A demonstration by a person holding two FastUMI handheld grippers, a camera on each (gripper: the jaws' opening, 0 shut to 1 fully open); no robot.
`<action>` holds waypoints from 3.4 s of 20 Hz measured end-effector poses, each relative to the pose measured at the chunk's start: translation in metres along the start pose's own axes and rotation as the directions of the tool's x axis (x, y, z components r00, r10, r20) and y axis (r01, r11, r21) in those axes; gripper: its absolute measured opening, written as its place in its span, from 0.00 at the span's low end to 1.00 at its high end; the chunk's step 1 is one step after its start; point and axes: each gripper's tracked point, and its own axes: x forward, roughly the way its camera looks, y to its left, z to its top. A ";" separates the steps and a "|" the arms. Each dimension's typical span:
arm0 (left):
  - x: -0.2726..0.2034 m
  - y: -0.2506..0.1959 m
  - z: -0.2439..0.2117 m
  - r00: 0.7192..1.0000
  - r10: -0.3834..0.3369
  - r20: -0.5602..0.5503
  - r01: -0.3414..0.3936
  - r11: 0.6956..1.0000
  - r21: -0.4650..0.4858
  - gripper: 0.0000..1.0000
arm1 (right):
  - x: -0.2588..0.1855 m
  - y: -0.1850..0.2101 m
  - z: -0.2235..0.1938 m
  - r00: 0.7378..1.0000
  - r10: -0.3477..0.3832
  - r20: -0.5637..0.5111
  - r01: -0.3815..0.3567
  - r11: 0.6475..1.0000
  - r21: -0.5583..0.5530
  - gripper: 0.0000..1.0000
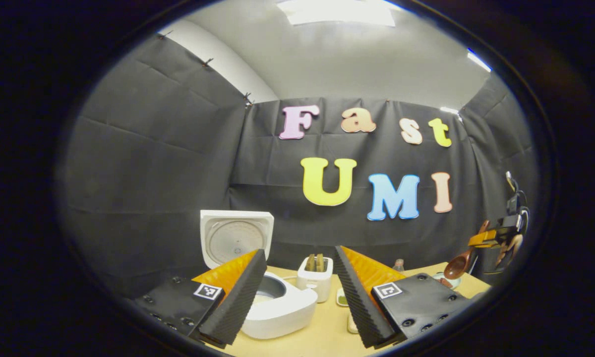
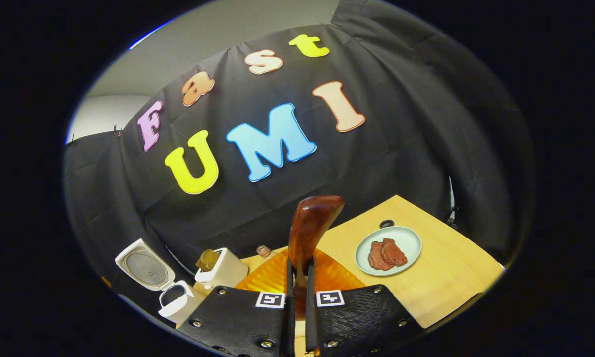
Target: Close the left gripper, press the button to open the rice cooker; take a wooden spoon from the chopstick holder with the right hand, scoop a spoonful of rice and pour it into the rice cooker, then put the wooden spoon back into the chopstick holder.
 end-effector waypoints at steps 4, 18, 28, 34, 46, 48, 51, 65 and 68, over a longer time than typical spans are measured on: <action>0.002 -0.020 0.003 0.999 -0.032 -0.003 0.032 0.999 0.019 0.95 | -0.005 -0.038 -0.018 0.998 -0.058 -0.025 0.058 0.998 -0.012 0.09; -0.002 -0.043 -0.003 0.998 -0.055 -0.037 0.058 0.995 0.077 0.95 | 0.010 -0.089 -0.113 0.974 -0.155 -0.166 0.125 0.975 -0.181 0.10; 0.011 -0.057 -0.010 0.997 -0.071 -0.036 0.074 0.994 0.082 0.95 | 0.007 -0.108 -0.114 0.969 -0.185 -0.167 0.137 0.954 -0.265 0.36; 0.020 -0.060 -0.012 0.996 -0.085 -0.030 0.087 0.994 0.065 0.95 | -0.019 -0.127 -0.063 0.959 -0.283 -0.012 0.256 0.886 -0.388 1.00; 0.100 0.017 0.007 0.999 0.050 -0.014 -0.049 0.994 0.097 0.95 | -0.078 -0.052 0.043 0.964 -0.190 0.188 0.248 0.900 -0.359 1.00; 0.121 0.039 0.015 0.996 0.086 0.002 -0.086 0.991 0.101 0.96 | -0.085 -0.043 0.053 0.957 -0.188 0.221 0.259 0.897 -0.359 1.00; 0.152 0.075 0.030 0.989 0.149 0.019 -0.150 0.980 0.127 0.95 | -0.093 -0.037 0.058 0.943 -0.203 0.265 0.294 0.880 -0.374 1.00; 0.315 0.207 0.053 0.958 0.285 0.020 -0.285 0.948 0.142 0.95 | -0.113 -0.024 0.023 0.901 -0.304 0.310 0.405 0.844 -0.350 1.00; 0.342 0.223 0.035 0.953 0.300 -0.033 -0.292 0.944 0.154 0.95 | -0.112 -0.022 0.014 0.902 -0.309 0.303 0.406 0.843 -0.351 1.00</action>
